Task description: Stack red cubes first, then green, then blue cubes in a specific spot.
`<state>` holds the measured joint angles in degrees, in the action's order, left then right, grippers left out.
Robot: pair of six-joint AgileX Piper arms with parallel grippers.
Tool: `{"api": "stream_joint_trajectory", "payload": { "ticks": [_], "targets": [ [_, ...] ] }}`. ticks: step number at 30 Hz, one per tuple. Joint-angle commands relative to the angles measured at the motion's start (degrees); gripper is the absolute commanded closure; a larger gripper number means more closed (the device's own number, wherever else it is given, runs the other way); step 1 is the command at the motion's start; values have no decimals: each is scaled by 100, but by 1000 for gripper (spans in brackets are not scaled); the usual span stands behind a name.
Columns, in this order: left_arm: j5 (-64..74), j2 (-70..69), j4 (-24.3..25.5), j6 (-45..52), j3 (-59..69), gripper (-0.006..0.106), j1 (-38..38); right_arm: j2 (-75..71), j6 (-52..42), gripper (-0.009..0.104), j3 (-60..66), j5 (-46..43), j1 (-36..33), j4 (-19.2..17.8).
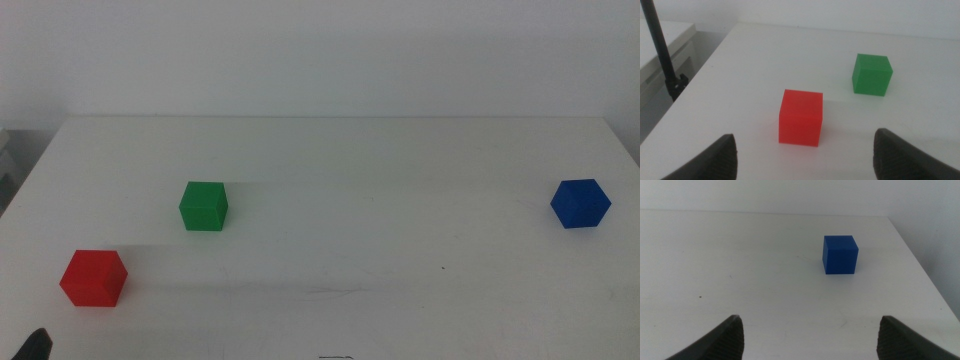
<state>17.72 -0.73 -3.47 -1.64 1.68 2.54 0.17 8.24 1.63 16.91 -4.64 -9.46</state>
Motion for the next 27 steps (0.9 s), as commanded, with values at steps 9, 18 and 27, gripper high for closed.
{"api": "stream_joint_trajectory", "payload": {
  "ticks": [9,18,27],
  "targets": [
    [1212,923,-26,-52,-1949,8,-13,63,-36,26,-98,-419,42,-72],
    [3284,2523,-30,71,-4283,8,-13,63,-36,26,-98,-419,42,-72],
    [5229,4307,143,65,-6060,8,-5,63,-36,26,-98,-419,42,-72]
  ]
}}
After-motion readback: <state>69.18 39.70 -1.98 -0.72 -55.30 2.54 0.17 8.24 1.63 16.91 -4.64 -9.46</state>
